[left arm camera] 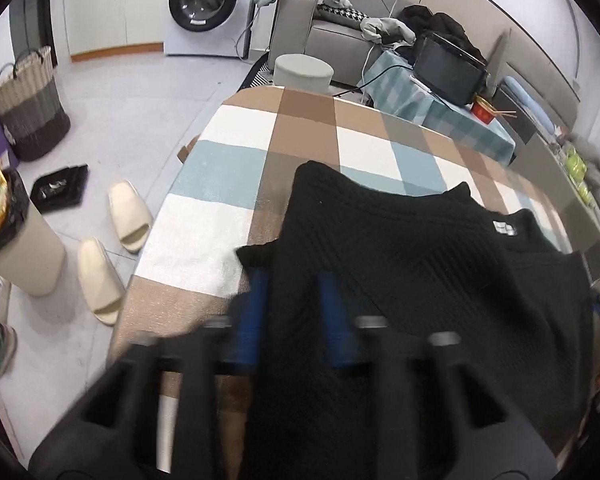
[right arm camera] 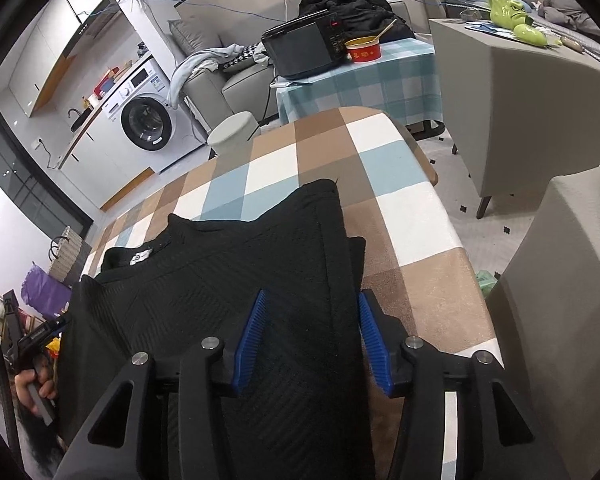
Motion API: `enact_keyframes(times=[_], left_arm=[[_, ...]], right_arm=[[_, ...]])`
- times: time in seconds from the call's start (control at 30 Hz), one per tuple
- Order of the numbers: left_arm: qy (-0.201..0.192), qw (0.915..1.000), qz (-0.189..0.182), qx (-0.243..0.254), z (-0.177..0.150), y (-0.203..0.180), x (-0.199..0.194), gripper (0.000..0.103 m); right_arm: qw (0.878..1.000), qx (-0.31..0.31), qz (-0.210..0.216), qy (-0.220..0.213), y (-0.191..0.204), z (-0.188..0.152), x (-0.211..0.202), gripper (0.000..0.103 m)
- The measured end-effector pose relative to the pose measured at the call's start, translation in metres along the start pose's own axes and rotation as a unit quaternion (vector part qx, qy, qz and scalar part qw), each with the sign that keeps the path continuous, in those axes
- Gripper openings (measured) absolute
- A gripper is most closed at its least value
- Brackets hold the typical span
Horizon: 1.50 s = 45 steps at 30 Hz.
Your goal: Fold small clothes
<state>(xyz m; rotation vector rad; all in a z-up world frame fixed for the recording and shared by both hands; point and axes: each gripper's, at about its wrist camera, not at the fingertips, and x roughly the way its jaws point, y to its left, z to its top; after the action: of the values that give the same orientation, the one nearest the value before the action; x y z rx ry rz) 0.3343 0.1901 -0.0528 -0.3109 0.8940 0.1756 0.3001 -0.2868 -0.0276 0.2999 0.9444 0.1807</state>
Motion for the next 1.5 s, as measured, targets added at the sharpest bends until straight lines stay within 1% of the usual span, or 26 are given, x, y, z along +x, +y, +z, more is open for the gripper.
enact_keyframes(times=[0.03, 0.07, 0.2, 0.27, 0.37, 0.47, 0.53, 0.57, 0.6, 0.67, 0.7, 0.73, 0.77, 0.8, 0.83, 0.87, 0.93, 0.97, 1.07, 1.13, 1.2, 1.23, 1.27, 1.33, 1.4, 1.5], left_arm=[[-0.009, 0.9999, -0.004, 0.003, 0.0, 0.001, -0.005, 0.008], [-0.018, 0.9998, -0.01, 0.002, -0.001, 0.003, -0.01, 0.007], [-0.053, 0.9976, -0.038, -0.023, -0.004, 0.013, -0.04, 0.006], [-0.068, 0.9964, -0.043, -0.028, -0.007, 0.014, -0.053, 0.006], [-0.058, 0.9964, -0.045, -0.042, -0.009, 0.022, -0.05, 0.006], [-0.042, 0.997, -0.036, -0.053, -0.013, 0.027, -0.042, 0.007], [-0.033, 0.998, -0.019, -0.05, -0.016, 0.025, -0.038, 0.007], [-0.03, 0.998, -0.019, -0.051, -0.017, 0.025, -0.036, 0.007], [-0.027, 0.998, -0.019, -0.053, -0.019, 0.026, -0.034, 0.007], [-0.024, 0.9981, -0.02, -0.053, -0.02, 0.027, -0.033, 0.007], [-0.022, 0.9982, -0.019, -0.052, -0.021, 0.027, -0.033, 0.007], [-0.021, 0.9982, -0.019, -0.052, -0.021, 0.028, -0.033, 0.007], [-0.021, 0.9983, -0.019, -0.051, -0.022, 0.027, -0.034, 0.008], [-0.021, 0.9984, -0.019, -0.05, -0.022, 0.028, -0.034, 0.008], [-0.021, 0.9986, -0.017, -0.046, -0.022, 0.027, -0.035, 0.012], [-0.021, 0.9987, -0.016, -0.045, -0.022, 0.027, -0.035, 0.017], [-0.02, 0.9986, -0.014, -0.046, -0.021, 0.026, -0.034, 0.021], [-0.018, 0.9985, -0.014, -0.05, -0.021, 0.027, -0.034, 0.023], [-0.013, 0.9986, -0.013, -0.05, -0.024, 0.027, -0.036, 0.024], [-0.009, 0.9989, -0.011, -0.045, -0.027, 0.026, -0.04, 0.025], [-0.01, 0.9992, -0.008, -0.037, -0.032, 0.025, -0.048, 0.026], [-0.01, 0.9993, -0.006, -0.035, -0.035, 0.026, -0.052, 0.029], [-0.009, 0.9993, -0.003, -0.035, -0.04, 0.026, -0.057, 0.034], [-0.004, 0.9993, -0.004, -0.037, -0.051, 0.028, -0.066, 0.042], [0.001, 0.9994, -0.01, -0.035, -0.063, 0.028, -0.074, 0.043], [0.019, 0.9994, -0.017, -0.026, -0.087, 0.025, -0.083, 0.043]], right_arm=[[1.0, 0.0, 0.0, -0.001, 0.0, 0.0, 0.001, 0.048], [1.0, -0.001, 0.0, -0.002, 0.0, 0.0, 0.0, 0.048], [1.0, -0.002, -0.002, -0.009, 0.001, 0.004, 0.003, 0.048], [1.0, -0.003, 0.0, -0.014, 0.003, 0.006, 0.004, 0.048], [1.0, -0.009, -0.001, -0.021, 0.005, 0.009, 0.006, 0.048], [0.999, -0.009, 0.006, -0.03, 0.005, 0.013, 0.011, 0.048], [0.999, -0.008, 0.014, -0.029, 0.004, 0.017, 0.018, 0.048], [0.999, -0.009, 0.013, -0.031, 0.004, 0.018, 0.021, 0.046], [0.999, -0.014, 0.009, -0.03, 0.005, 0.02, 0.023, 0.041], [0.999, -0.025, -0.001, -0.028, 0.007, 0.022, 0.027, 0.015], [0.999, -0.03, 0.0, -0.031, 0.008, 0.022, 0.025, 0.009], [0.999, -0.036, 0.011, -0.038, 0.009, 0.023, 0.021, 0.006], [0.997, -0.049, 0.029, -0.053, 0.012, 0.023, 0.012, 0.005], [0.993, -0.069, 0.042, -0.082, 0.018, 0.023, 0.0, 0.005], [0.991, -0.077, 0.043, -0.097, 0.02, 0.023, -0.008, 0.005], [0.99, -0.078, 0.038, -0.111, 0.021, 0.026, -0.015, 0.005], [0.991, -0.059, 0.014, -0.121, 0.016, 0.032, -0.016, 0.005], [0.992, -0.05, -0.004, -0.115, 0.014, 0.034, -0.01, 0.005], [0.996, -0.041, -0.027, -0.08, 0.013, 0.033, 0.008, 0.005], [0.997, -0.04, -0.028, -0.054, 0.015, 0.029, 0.016, 0.011], [0.998, -0.037, -0.029, -0.038, 0.013, 0.024, 0.015, 0.025], [0.999, -0.03, -0.022, -0.027, 0.01, 0.02, 0.014, 0.035], [0.999, -0.024, -0.013, -0.021, 0.008, 0.016, 0.01, 0.043], [1.0, -0.021, -0.001, -0.004, 0.005, 0.005, 0.001, 0.044], [1.0, -0.019, 0.002, 0.006, 0.001, -0.01, -0.009, 0.045], [0.999, -0.028, 0.01, 0.025, -0.001, -0.035, -0.021, 0.045]])
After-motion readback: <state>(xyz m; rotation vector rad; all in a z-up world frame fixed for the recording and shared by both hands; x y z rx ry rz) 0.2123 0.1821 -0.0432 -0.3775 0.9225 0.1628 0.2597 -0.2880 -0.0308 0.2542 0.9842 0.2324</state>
